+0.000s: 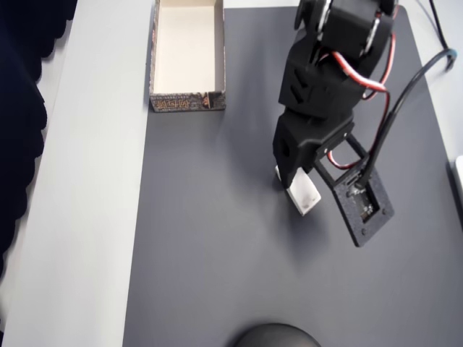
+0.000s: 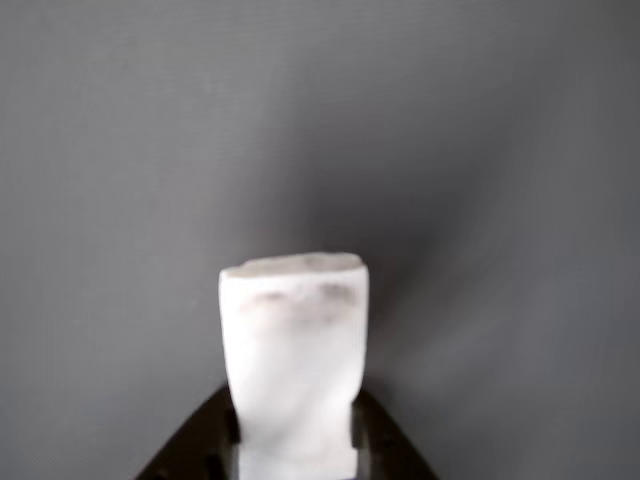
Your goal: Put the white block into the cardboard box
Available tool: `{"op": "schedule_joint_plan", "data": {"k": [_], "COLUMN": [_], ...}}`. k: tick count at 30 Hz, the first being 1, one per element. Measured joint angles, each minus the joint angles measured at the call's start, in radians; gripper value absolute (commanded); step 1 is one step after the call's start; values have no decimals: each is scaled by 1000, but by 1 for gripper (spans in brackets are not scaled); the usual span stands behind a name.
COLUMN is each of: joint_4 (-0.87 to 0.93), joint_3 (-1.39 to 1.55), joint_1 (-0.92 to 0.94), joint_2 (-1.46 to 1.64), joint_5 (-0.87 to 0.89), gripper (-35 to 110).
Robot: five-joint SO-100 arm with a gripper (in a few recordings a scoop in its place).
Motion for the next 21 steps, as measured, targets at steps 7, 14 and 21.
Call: {"op": "schedule_joint_plan", "data": {"k": [7, 14, 21], "joint_4": [0, 8, 31], "joint_3": [-6, -11, 97], "joint_1": [-2, -2, -2], "joint_2": [-8, -8, 97], "joint_5": [-3, -14, -32], "gripper": [-2, -2, -2]}}
